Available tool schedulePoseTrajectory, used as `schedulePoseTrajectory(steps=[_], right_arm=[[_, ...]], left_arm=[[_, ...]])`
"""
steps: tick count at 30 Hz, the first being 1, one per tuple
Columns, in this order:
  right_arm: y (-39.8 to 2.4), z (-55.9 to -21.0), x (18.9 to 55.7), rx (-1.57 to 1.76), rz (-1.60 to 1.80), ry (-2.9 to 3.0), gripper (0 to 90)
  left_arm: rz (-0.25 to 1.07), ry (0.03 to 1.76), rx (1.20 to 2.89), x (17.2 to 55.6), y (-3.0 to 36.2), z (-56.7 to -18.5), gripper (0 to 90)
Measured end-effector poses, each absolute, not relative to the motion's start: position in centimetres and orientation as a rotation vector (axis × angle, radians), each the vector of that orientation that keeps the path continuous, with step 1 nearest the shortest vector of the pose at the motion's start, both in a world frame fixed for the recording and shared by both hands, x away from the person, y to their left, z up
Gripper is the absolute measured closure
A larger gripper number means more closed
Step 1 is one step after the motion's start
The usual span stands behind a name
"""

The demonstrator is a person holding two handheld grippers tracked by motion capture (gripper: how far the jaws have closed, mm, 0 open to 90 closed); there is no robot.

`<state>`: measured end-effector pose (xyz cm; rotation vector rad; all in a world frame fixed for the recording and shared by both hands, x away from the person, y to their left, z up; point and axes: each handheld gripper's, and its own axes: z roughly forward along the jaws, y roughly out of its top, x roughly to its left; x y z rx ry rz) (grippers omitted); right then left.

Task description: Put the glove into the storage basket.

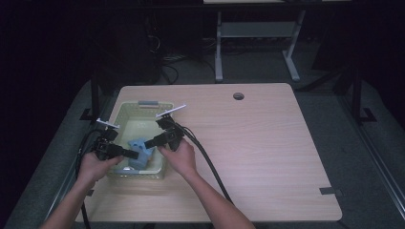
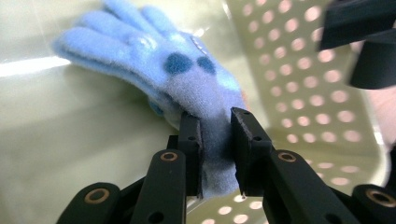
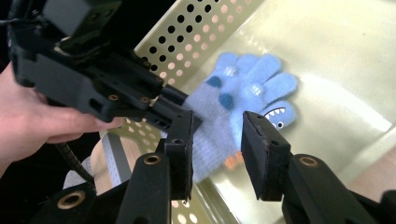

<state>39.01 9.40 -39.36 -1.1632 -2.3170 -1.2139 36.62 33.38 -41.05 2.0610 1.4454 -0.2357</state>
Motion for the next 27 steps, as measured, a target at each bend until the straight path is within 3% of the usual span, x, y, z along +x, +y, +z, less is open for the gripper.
schedulePoseTrajectory(steps=[10, 14, 16, 19, 27], right_arm=[[7.8, -38.2, 38.4, -1.153, -1.268, -2.311, 63.3], [7.0, -38.0, 38.1, -1.150, -1.292, -2.304, 62.4], [6.5, -38.1, 37.9, -1.151, -1.299, -2.293, 61.8], [6.2, -38.1, 37.8, -1.144, -1.307, -2.294, 61.7], [5.1, -38.0, 37.6, -1.139, -1.329, -2.276, 61.2]], left_arm=[[-0.197, 1.532, 2.107, 37.4, 34.2, -40.3, 55.1], [-0.148, 1.522, 2.109, 37.2, 34.2, -39.1, 55.0], [-0.123, 1.506, 2.152, 37.0, 33.9, -38.9, 63.5], [-0.103, 1.500, 2.207, 37.3, 33.2, -39.3, 68.4], [-0.115, 1.552, 2.400, 38.7, 31.2, -41.5, 66.6]])
